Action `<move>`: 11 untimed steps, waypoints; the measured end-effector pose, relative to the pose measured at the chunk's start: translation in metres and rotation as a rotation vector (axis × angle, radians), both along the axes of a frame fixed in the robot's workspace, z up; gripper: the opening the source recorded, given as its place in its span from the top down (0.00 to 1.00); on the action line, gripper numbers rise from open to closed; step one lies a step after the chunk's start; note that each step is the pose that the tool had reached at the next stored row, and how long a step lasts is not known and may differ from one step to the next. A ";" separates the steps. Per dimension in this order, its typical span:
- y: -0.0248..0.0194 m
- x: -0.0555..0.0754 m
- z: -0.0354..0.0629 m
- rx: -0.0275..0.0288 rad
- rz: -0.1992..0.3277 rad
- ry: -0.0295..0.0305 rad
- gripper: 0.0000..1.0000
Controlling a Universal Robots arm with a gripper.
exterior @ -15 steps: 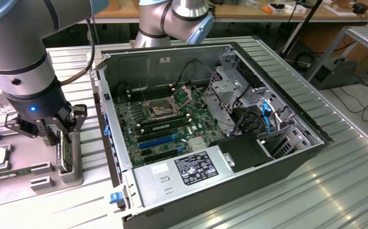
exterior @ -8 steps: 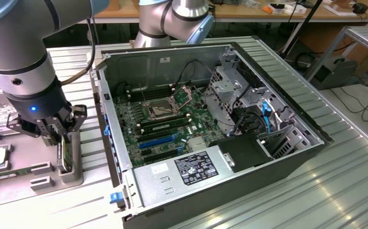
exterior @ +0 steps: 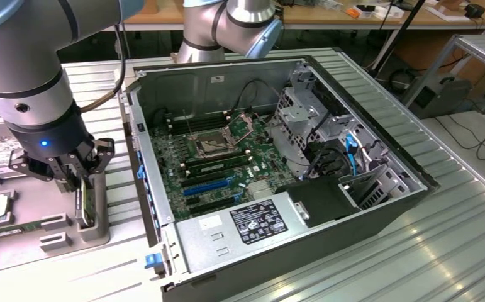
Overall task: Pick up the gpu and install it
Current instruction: 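Pick up the gpu and move the gpu toward the slot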
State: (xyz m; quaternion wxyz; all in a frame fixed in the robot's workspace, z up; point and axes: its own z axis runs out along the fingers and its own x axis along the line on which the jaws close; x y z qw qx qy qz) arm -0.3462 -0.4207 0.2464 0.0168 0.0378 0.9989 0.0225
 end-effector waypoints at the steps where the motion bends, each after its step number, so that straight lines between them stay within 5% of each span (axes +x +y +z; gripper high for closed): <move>1: 0.0000 0.000 0.0000 0.0000 0.000 0.0000 0.73; 11: 0.0000 0.000 0.0080 -0.0003 0.000 0.0004 0.73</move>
